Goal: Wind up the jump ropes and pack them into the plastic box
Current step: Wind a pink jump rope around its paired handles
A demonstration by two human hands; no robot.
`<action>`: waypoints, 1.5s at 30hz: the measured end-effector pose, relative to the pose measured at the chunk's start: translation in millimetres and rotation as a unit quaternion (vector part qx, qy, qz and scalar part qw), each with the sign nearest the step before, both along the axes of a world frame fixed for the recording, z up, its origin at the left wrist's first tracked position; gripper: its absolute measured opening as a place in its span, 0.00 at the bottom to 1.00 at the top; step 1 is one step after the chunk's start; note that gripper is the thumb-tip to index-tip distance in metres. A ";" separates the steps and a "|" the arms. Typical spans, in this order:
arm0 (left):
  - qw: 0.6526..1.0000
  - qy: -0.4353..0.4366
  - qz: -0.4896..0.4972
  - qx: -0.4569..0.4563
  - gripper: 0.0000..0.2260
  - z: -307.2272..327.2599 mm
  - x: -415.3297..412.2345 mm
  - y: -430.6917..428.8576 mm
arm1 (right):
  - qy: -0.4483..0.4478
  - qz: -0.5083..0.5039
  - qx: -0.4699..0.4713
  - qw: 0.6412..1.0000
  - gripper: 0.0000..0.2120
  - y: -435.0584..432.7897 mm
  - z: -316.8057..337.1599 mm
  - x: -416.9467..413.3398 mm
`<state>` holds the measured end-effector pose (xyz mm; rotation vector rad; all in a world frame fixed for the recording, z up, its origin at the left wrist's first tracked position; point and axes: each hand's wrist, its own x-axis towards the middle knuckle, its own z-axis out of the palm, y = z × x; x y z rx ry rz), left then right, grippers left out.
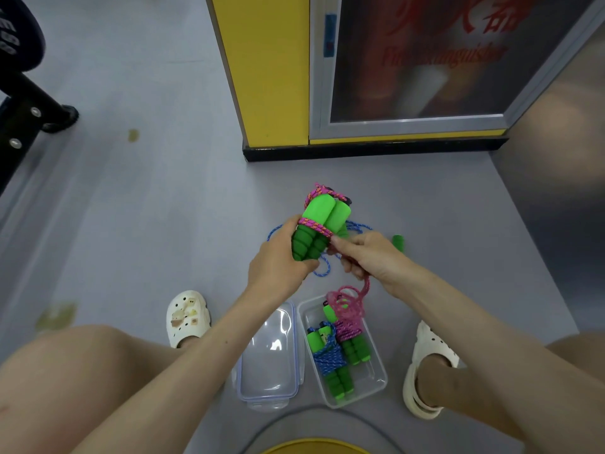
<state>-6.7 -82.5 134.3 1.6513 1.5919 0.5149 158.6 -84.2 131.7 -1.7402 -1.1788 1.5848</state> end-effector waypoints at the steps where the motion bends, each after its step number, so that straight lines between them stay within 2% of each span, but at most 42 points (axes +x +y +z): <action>1: 0.998 0.055 -0.001 0.029 0.31 1.5 0.5 -1.5 | -0.005 0.010 0.001 1.000 0.11 -0.6 0.7 0.2; 4: 0.987 0.140 0.015 0.081 0.30 0.5 -1.9 -2.4 | -0.014 0.029 0.002 0.999 0.07 -2.3 2.2 -0.8; 9: 0.965 0.226 -0.016 0.135 0.33 -3.6 -1.9 -6.5 | -0.006 0.032 -0.003 0.999 0.10 -1.3 1.4 -3.8; 15: 0.911 0.344 -0.047 0.224 0.39 -5.3 2.9 -16.3 | 0.099 -0.002 -0.053 0.994 0.10 -0.8 -1.3 -7.9; 17: 0.909 0.354 -0.052 0.215 0.40 -4.2 5.5 -16.6 | 0.060 0.020 -0.051 0.997 0.07 0.1 2.8 -11.9; 18: 0.915 0.350 -0.047 0.195 0.39 -4.3 6.3 -17.0 | 0.014 0.040 -0.038 0.998 0.09 -0.4 4.9 -14.2; 21: 0.927 0.331 -0.027 0.175 0.37 -6.2 6.7 -17.5 | -0.107 0.077 0.042 0.990 0.11 -0.8 5.9 -17.6; 23: 0.926 0.331 -0.012 0.180 0.37 -5.3 6.8 -17.5 | -0.152 0.070 0.083 0.982 0.07 0.6 1.7 -16.7; 25: 0.927 0.329 -0.005 0.178 0.37 -2.6 7.0 -17.2 | -0.168 0.053 0.074 0.982 0.06 2.7 -0.1 -14.7; 28: 0.923 0.327 -0.019 0.203 0.39 -1.5 5.3 -15.6 | -0.100 0.017 0.020 0.995 0.10 3.6 4.2 -12.8; 31: 0.914 0.326 -0.019 0.243 0.42 -1.9 4.5 -14.5 | 0.088 -0.042 -0.040 0.994 0.12 -0.2 10.4 -13.2; 32: 0.915 0.326 -0.022 0.238 0.42 -0.6 4.5 -14.6 | 0.113 -0.037 -0.041 0.992 0.13 -2.0 10.7 -13.7; 36: 0.910 0.351 -0.021 0.218 0.39 0.6 6.8 -17.9 | 0.080 0.027 -0.026 0.996 0.14 -4.4 13.8 -16.2; 40: 0.907 0.363 -0.024 0.211 0.38 -0.5 7.0 -21.1 | 0.141 0.053 -0.041 0.988 0.12 -4.7 13.4 -16.6; 43: 0.900 0.352 -0.023 0.256 0.39 -0.9 5.6 -18.3 | 0.156 0.050 -0.033 0.986 0.11 -5.4 12.8 -17.8; 45: 0.897 0.318 -0.024 0.307 0.39 -14.2 4.3 -17.2 | 0.135 0.025 -0.029 0.990 0.15 -3.1 13.5 -17.9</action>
